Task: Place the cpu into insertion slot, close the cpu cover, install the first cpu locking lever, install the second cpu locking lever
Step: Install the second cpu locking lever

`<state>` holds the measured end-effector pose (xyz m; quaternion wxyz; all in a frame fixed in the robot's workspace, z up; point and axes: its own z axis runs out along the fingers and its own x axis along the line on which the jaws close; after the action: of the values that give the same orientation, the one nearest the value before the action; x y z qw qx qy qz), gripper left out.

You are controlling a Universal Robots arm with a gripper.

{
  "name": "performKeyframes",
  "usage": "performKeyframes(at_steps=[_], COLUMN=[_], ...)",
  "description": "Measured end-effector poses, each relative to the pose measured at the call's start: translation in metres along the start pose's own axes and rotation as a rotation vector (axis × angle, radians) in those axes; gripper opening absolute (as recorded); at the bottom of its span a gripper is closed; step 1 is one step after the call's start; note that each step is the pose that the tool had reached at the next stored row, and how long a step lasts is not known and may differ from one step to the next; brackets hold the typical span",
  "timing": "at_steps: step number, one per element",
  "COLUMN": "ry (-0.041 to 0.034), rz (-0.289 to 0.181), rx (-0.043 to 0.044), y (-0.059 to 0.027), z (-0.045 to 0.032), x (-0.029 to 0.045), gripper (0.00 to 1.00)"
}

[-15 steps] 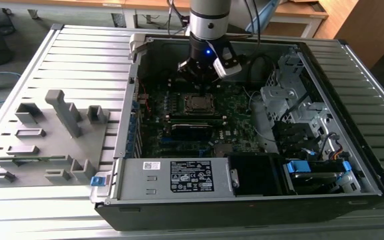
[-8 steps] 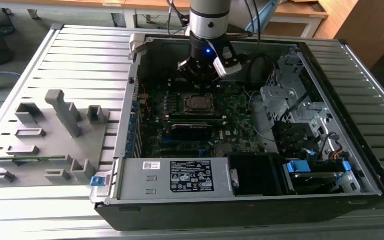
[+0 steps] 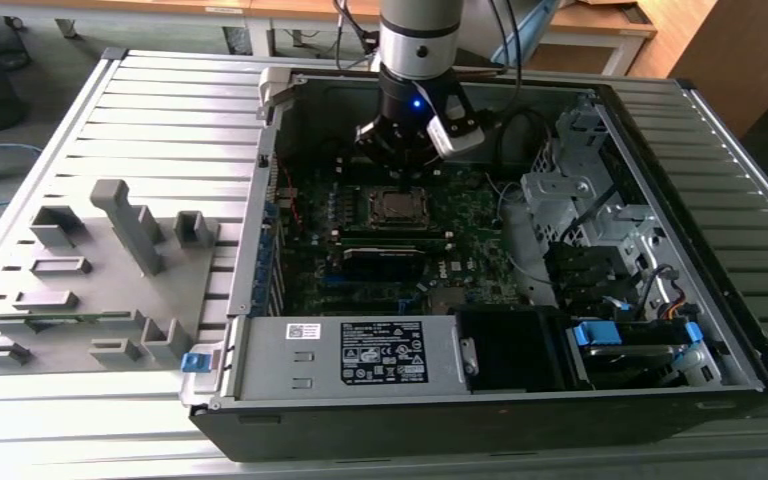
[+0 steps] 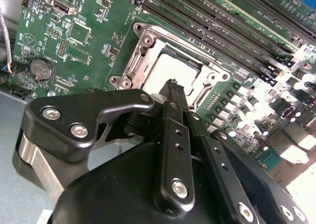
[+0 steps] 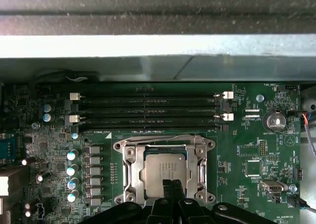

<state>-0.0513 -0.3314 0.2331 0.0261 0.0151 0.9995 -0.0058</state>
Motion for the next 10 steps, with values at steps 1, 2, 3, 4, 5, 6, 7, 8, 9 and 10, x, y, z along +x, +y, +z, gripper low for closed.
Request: performKeyframes(at_steps=[1,2,3,4,5,6,7,8,9,10], ry=[0.0000,0.0000,-0.0001,-0.0001,-0.0001,-0.0001,-0.0001,-0.0002,-0.0002,-0.0001], rz=[0.000,0.000,0.000,0.000,0.000,0.000,0.000,0.000,0.000,0.000], rx=[0.0000,-0.0001,0.0000,0.0000,0.0000,0.0000,0.0000,-0.0001,-0.0001,-0.0001], y=[-0.0002,-0.0004,-0.0006,-0.0007,-0.0007,-0.0007,-0.0008,-0.0011,-0.0013,-0.0016], z=[0.0000,0.0000,0.0000,0.0000,0.0000,0.0000,0.0000,0.0000,0.0000,0.0000], x=[0.0000,0.0001,0.0001,0.0001,0.0001,0.0001,0.0001,0.0001,0.0001,0.0001], gripper=[0.11,0.11,0.11,0.11,0.11,0.11,0.11,0.11,0.11,0.11])
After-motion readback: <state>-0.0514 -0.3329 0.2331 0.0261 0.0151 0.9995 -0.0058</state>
